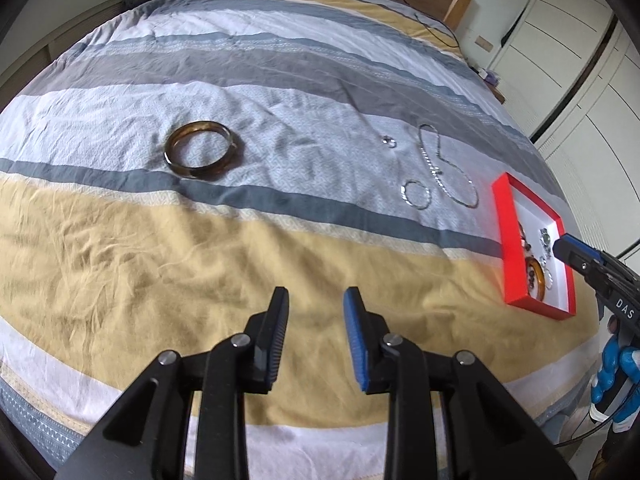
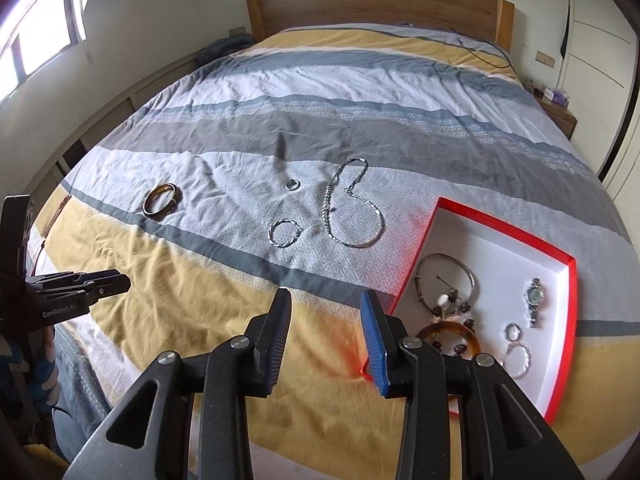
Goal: Organize jewelry
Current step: 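Withdraw both tools from the box toward the dark bangle and twisted hoop, then grasp the dark bangle with the left tool while the right tool grasps a silver ring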
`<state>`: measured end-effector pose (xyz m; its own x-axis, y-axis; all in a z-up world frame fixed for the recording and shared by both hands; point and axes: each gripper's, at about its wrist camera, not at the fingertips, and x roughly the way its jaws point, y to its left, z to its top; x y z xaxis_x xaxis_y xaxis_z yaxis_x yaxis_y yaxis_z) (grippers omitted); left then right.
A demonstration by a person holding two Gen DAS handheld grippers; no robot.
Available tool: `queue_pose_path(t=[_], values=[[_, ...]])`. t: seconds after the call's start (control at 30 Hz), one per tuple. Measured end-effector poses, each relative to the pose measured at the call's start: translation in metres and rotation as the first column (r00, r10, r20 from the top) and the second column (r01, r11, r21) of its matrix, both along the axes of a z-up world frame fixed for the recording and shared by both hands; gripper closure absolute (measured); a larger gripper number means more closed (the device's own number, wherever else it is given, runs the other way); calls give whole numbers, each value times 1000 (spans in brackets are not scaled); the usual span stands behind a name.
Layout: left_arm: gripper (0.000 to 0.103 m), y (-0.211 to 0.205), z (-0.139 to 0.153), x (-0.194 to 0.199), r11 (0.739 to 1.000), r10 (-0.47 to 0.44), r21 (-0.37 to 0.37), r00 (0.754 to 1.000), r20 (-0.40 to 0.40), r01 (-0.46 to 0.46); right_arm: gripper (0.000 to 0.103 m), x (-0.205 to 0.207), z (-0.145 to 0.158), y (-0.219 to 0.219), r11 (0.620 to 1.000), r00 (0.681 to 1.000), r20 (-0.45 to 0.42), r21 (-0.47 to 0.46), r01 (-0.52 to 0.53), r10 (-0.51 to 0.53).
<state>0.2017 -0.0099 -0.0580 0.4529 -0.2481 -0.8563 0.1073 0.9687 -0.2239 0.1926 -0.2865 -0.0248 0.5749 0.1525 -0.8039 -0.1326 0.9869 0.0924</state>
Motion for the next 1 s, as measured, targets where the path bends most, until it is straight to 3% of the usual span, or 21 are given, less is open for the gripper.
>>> queue_pose_path(t=[0.17,0.6,1.0], values=[[76,15,-10,16,1000,31,2,999,-11,-31,67,25,-13,7,1000,1000,-23,-2,-15,15],[68,80,-19,80,987,156,32,987,28,-156,46,106,-42,23,1000,998,-61,-8,-16,16],[68,109,-34,134,976,215,32,975,51,-217,48,166,-65,50,998,996,-69,18,-56,57]])
